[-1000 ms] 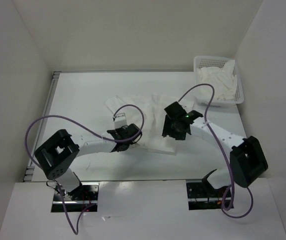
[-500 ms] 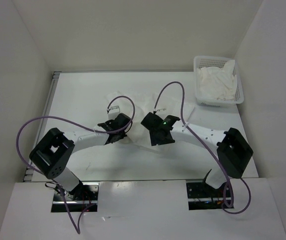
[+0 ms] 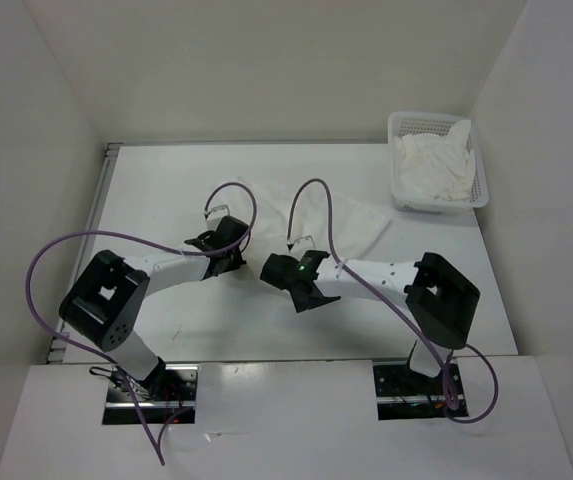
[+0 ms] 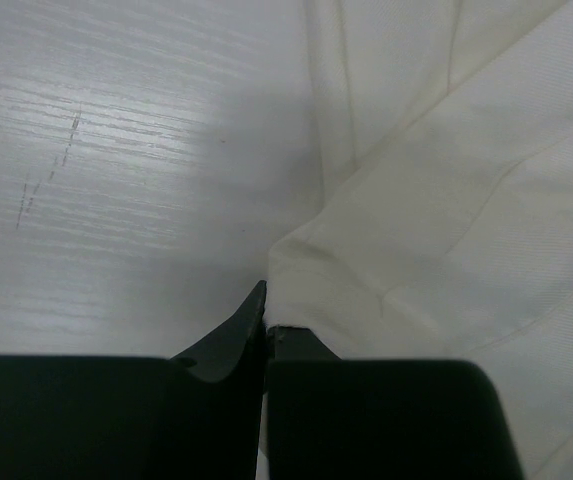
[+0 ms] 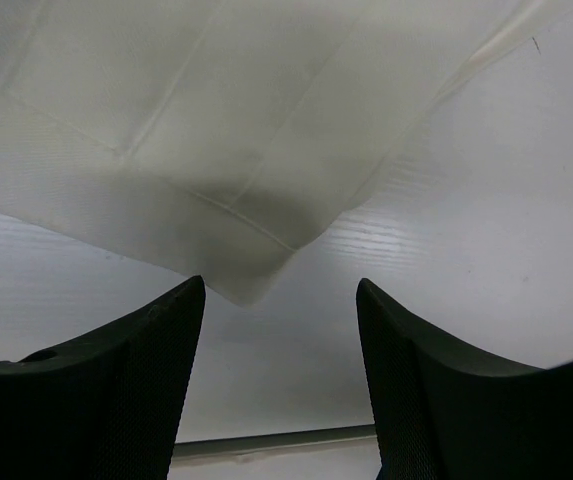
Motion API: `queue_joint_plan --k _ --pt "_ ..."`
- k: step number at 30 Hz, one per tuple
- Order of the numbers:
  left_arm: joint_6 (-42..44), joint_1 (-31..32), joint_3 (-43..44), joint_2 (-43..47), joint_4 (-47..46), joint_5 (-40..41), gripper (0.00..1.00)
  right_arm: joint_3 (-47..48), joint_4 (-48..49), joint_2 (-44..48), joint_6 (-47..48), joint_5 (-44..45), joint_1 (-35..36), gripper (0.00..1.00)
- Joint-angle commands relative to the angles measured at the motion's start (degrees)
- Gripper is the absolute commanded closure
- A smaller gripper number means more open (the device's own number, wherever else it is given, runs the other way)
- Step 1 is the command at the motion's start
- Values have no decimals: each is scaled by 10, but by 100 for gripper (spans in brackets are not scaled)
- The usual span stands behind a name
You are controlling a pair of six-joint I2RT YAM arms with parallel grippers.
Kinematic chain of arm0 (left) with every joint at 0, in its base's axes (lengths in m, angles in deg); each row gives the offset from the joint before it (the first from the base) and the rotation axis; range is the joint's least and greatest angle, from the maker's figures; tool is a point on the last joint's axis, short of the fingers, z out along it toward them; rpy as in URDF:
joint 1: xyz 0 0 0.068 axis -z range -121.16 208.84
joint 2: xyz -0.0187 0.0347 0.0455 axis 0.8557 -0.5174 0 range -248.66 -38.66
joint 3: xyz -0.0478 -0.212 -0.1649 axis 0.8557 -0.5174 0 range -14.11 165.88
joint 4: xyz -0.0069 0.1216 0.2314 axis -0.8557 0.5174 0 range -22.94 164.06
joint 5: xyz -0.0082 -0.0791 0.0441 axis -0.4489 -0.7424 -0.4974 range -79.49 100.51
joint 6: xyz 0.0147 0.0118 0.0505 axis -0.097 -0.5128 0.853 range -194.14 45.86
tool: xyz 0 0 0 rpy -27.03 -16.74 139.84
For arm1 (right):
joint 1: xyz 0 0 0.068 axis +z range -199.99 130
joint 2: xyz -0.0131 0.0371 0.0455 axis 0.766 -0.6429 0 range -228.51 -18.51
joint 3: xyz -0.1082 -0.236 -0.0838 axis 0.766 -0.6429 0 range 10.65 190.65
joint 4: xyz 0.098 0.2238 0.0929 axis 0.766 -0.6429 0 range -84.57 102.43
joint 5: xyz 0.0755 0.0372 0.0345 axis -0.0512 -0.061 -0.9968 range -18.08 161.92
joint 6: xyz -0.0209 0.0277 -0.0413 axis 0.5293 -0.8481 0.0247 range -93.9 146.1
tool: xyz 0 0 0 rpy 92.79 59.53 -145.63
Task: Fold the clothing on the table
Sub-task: Fold the skirt
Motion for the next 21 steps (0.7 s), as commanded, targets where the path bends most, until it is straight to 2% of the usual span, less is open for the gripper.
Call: queue_joint_plan --k 1,6,13,21 --pt "15 -12 -6 13 -22 -13 100 24 -54 -29 -40 54 38 32" --pt "20 -17 -6 13 -22 -18 100 29 -61 -64 -69 55 60 31" --pt "20 -17 -12 25 -22 -29 100 68 -98 -77 -103 120 60 29" --pt "20 -17 -24 37 -22 -34 100 92 -83 -77 -98 140 10 28"
